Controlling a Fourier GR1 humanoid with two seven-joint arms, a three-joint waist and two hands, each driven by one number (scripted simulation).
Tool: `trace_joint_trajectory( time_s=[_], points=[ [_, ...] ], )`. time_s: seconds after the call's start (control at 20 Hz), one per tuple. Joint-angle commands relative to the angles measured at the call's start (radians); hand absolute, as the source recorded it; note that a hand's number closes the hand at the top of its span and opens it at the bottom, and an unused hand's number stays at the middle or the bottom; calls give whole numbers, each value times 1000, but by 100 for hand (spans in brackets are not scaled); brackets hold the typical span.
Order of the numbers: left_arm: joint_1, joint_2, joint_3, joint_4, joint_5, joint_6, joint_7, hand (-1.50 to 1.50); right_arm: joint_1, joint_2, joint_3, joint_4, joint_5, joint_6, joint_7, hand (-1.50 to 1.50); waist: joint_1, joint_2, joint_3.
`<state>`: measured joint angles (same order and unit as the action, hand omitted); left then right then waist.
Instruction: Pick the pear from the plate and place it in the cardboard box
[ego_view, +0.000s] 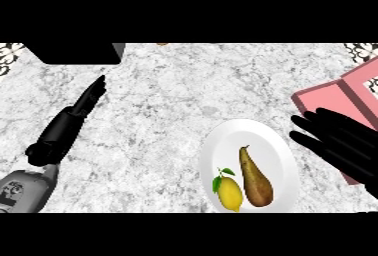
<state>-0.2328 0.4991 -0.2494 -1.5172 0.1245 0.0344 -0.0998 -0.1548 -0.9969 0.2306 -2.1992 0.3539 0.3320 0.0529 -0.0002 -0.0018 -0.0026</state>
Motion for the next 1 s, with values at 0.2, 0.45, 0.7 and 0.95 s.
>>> trace_joint_trajectory(
  time_s=[0.2, 0.45, 0.7, 0.95],
  points=[
    [-25, -9, 11, -31, -4, -23, 45, 0, -105, 38, 278, -160, 200, 214, 371, -150, 17, 1, 0],
    [45, -20, -2, -40, -29, -26, -11, 0, -179, 206, 493, -178, 249, 332, 653, -150, 23, -3, -1],
    [-6, -54, 48, 56, -34, -41, -22, 0, -205, 382, 586, -144, 257, 442, 834, -150, -1, 0, 1],
    [-18, -85, 36, -3, -65, -39, 38, 0, -211, 542, 674, 25, 358, 428, 868, -150, 3, 1, 2]
  ],
)
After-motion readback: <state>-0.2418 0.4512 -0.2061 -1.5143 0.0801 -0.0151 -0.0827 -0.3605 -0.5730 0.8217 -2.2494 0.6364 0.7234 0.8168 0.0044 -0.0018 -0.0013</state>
